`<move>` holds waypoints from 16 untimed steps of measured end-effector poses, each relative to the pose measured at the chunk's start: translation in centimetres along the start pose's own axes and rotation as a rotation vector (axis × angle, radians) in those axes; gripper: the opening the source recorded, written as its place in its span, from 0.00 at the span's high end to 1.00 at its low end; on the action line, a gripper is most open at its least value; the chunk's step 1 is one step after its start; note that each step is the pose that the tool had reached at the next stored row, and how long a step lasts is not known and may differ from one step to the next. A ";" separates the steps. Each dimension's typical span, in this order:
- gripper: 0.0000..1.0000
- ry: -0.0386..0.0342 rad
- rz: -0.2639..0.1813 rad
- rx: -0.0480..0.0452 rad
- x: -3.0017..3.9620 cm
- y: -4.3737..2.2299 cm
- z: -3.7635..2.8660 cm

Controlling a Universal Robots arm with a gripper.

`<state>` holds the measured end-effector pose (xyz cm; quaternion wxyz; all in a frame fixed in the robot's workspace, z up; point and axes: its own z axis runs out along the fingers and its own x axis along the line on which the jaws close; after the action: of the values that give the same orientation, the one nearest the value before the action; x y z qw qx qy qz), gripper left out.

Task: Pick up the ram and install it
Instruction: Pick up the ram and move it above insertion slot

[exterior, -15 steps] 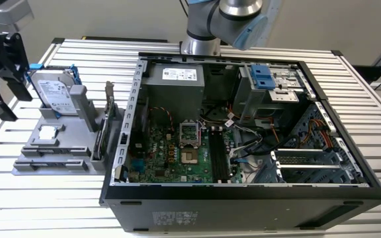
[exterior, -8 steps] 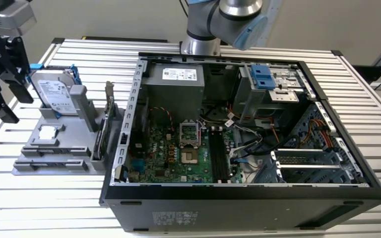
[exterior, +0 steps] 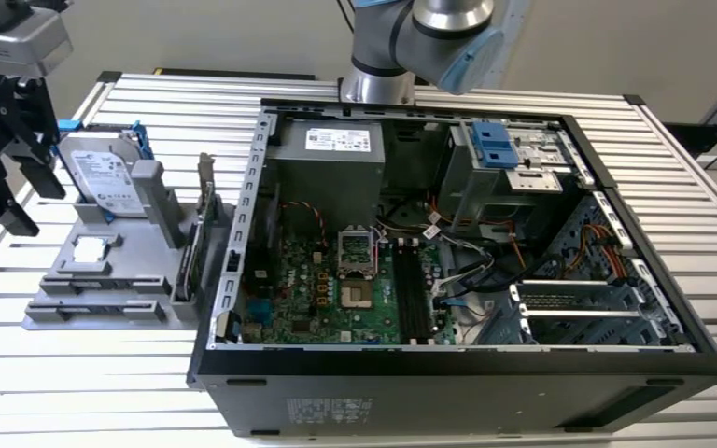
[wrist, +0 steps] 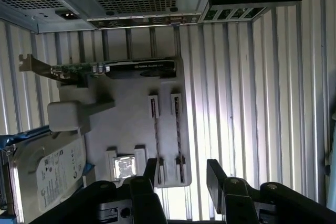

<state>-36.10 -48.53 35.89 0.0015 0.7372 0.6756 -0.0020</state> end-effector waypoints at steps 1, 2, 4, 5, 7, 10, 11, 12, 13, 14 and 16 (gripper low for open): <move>0.00 0.0000 -0.001 0.0000 0.00 0.00 0.09; 0.00 0.0000 -0.001 0.0001 0.00 0.00 0.18; 0.00 -0.0001 -0.002 0.0003 0.00 0.00 0.34; 0.00 -0.0001 -0.003 0.0004 0.00 0.00 0.43; 0.00 -0.0001 -0.004 0.0004 0.00 0.00 0.60; 0.00 -0.0001 -0.006 0.0005 0.01 0.01 0.83; 0.00 -0.0001 -0.007 0.0006 0.01 0.02 1.11; 0.00 -0.0001 -0.009 0.0005 0.01 0.04 1.27; 0.00 -0.0002 -0.009 0.0006 0.01 0.04 1.33; 0.00 -0.0001 -0.010 0.0006 0.01 0.06 1.39; 0.00 -0.0001 -0.011 0.0006 0.02 0.09 1.52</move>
<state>-36.01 -48.53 34.37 0.0013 0.7336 0.6796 -0.0023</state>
